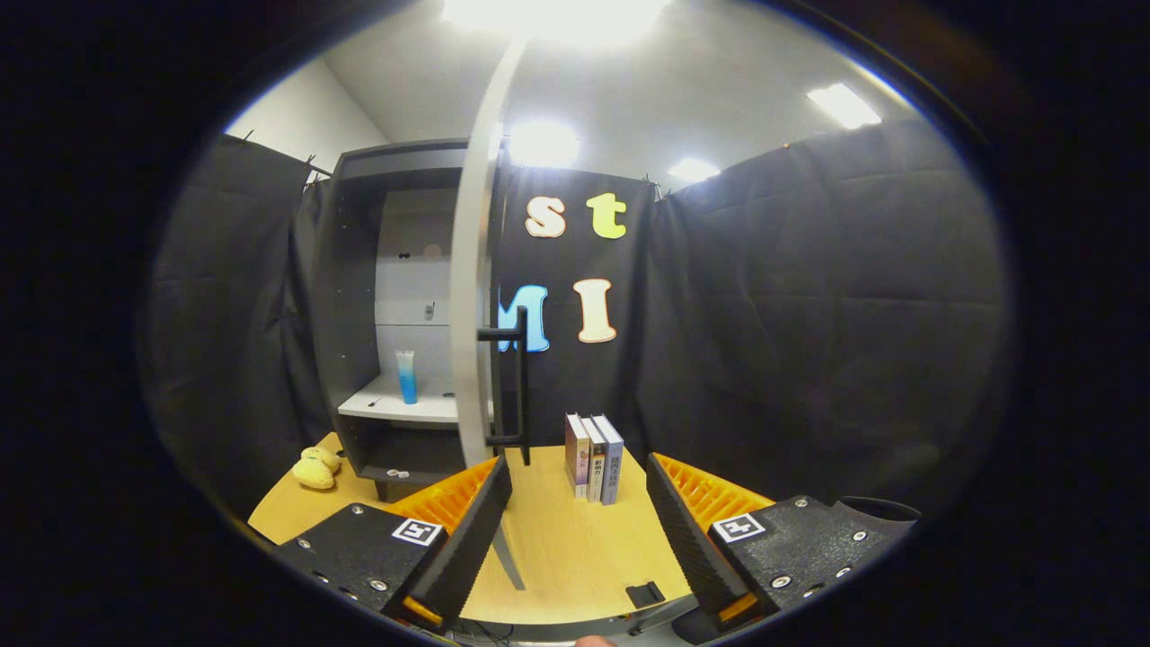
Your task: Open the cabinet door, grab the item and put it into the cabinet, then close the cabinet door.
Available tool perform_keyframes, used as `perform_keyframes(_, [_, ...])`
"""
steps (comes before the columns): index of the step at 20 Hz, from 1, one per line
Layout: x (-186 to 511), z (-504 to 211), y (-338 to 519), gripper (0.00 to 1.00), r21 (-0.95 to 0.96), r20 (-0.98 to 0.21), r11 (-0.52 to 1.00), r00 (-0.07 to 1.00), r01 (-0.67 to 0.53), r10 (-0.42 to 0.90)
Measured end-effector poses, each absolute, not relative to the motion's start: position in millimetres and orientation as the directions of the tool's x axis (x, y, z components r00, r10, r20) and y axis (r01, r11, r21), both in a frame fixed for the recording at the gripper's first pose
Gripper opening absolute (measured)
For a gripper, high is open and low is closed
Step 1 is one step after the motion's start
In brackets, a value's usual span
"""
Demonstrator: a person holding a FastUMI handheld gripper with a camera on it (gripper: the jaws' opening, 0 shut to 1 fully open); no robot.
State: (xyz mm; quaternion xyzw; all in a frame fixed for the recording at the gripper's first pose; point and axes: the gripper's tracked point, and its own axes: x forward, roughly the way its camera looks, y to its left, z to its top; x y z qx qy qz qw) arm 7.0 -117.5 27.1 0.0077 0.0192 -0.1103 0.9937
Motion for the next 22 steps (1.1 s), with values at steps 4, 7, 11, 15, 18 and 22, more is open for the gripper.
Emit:
perform_keyframes(4, [47, 23, -137, 0.94, 0.017, -0.038, 0.988, 0.988, 0.152, -0.151])
perform_keyframes(7, [68, 16, -134, 0.94, 0.046, -0.047, 0.996, 0.996, 0.075, -0.072])
perform_keyframes(11, [74, 13, -132, 0.92, 0.040, -0.028, 0.999, 0.999, 0.025, -0.024])
perform_keyframes(15, [70, 13, -117, 0.91, 0.039, -0.031, 0.999, 0.999, 0.034, -0.033])
perform_keyframes(18, [67, 11, -85, 0.91, 0.092, -0.040, 0.995, 0.999, 0.024, -0.020])
perform_keyframes(22, [69, 9, -29, 0.92, 0.122, -0.039, 0.993, 0.999, -0.002, 0.007])
